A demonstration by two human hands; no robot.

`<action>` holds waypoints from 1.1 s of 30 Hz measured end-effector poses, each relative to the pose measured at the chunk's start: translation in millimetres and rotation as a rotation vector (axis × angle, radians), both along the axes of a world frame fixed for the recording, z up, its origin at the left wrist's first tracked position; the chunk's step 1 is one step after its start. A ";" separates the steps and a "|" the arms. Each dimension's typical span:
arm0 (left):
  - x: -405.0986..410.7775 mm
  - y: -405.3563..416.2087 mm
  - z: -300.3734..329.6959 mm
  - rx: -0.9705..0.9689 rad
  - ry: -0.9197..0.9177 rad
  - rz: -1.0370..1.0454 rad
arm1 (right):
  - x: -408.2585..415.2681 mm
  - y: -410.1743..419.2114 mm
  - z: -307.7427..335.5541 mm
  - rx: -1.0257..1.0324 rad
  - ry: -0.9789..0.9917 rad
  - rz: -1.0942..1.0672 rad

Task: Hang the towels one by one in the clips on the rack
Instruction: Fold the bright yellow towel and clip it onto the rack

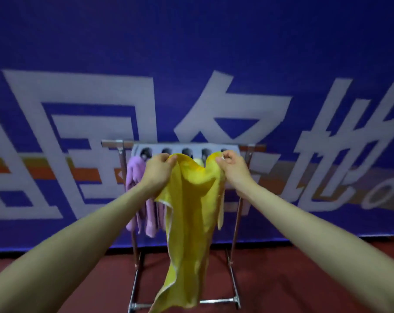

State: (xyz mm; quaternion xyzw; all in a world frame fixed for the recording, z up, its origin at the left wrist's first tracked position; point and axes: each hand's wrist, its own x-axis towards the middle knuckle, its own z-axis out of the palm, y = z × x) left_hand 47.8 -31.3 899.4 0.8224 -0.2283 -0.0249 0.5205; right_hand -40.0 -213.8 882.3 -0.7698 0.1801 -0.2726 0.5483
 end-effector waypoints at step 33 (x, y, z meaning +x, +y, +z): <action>26.1 36.0 246.2 0.973 -1.156 -0.414 | 14.3 -27.6 296.9 -0.345 -0.375 -0.168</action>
